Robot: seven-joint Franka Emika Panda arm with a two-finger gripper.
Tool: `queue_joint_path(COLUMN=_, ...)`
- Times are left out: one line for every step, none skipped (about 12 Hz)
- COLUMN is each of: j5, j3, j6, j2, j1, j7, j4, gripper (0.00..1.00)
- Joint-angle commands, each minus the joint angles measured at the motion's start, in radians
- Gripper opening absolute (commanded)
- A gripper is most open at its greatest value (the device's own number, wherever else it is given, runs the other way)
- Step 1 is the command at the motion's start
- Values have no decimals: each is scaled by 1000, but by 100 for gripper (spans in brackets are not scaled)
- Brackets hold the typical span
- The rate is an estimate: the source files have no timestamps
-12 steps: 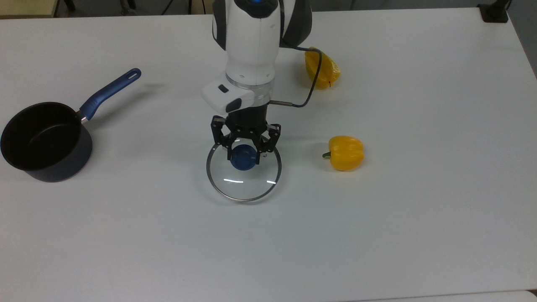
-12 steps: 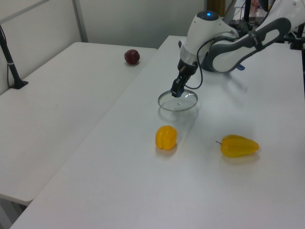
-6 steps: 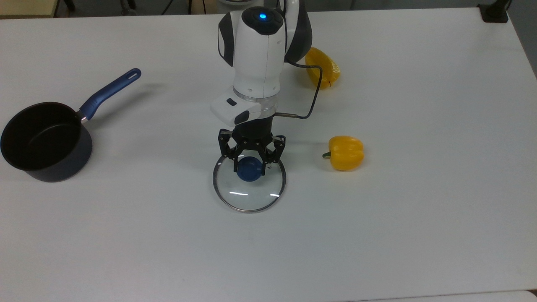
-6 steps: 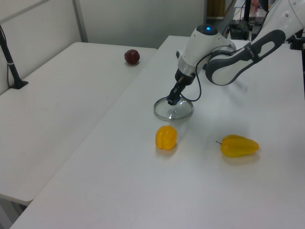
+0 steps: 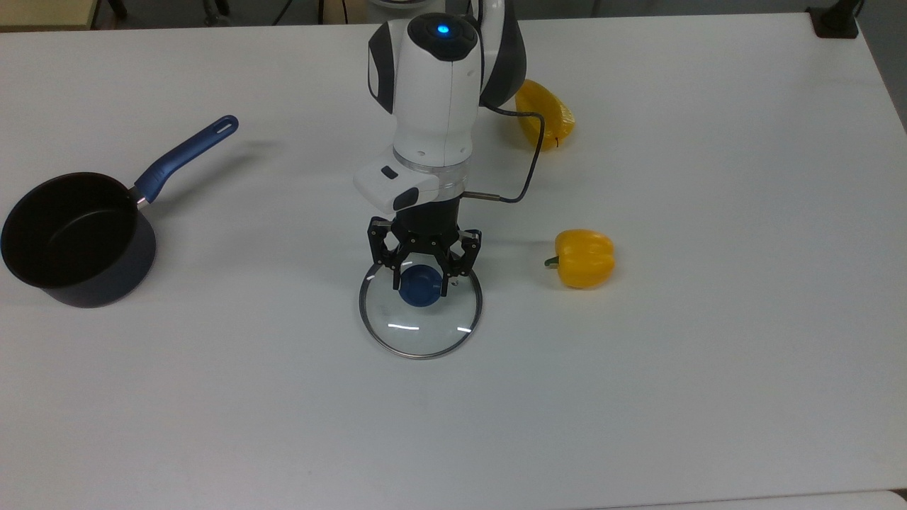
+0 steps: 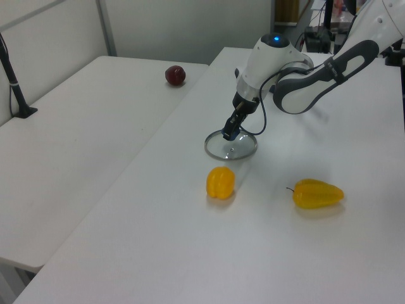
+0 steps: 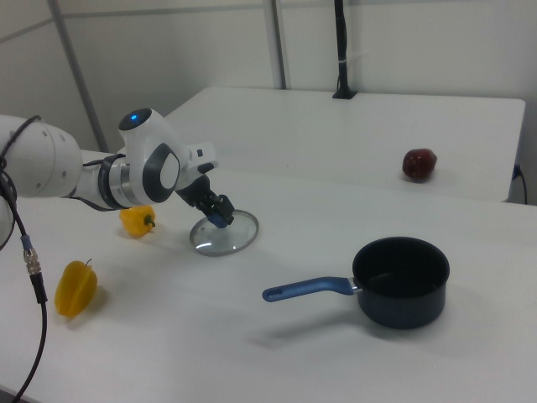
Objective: Open lid
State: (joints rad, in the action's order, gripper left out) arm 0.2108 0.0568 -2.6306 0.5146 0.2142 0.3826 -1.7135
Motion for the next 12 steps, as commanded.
queue_joint_path(j5=24, j3=14, j6=23, j2=-28, j1=11, j7=74, j4=-15, gripper=100)
queue_joint_path(j5=24, j3=14, j6=46, j2=-48, j1=11, j7=73, j4=-15, gripper=100)
queue_joint_path(j5=24, j3=14, j6=102, j2=-79, j1=8, j7=72, j4=-11, gripper=100)
queue_joint_path(j5=25, j3=14, j6=177, j2=-115, j1=5, j7=67, j4=-5, gripper=100)
queue_joint_path(j5=25, j3=14, j6=248, j2=-160, j1=5, j7=58, j4=-5, gripper=100)
queue_joint_path(j5=24, j3=14, j6=339, j2=-209, j1=5, j7=26, j4=-5, gripper=100)
queue_joint_path(j5=22, j3=14, j6=407, j2=-241, j1=2, j7=-8, j4=-5, gripper=100)
queue_joint_path(j5=9, j3=14, j6=500, j2=-292, j1=-6, j7=-72, j4=-5, gripper=100)
queue_joint_path(j5=-10, j3=14, j6=586, j2=-344, j1=-16, j7=-120, j4=-5, gripper=100)
queue_joint_path(j5=-58, j3=15, j6=662, j2=-396, j1=-33, j7=-157, j4=-6, gripper=100)
queue_joint_path(j5=-103, j3=18, j6=738, j2=-445, j1=-51, j7=-215, j4=-5, gripper=100)
queue_joint_path(j5=-129, j3=23, j6=815, j2=-488, j1=-61, j7=-255, j4=-5, gripper=100)
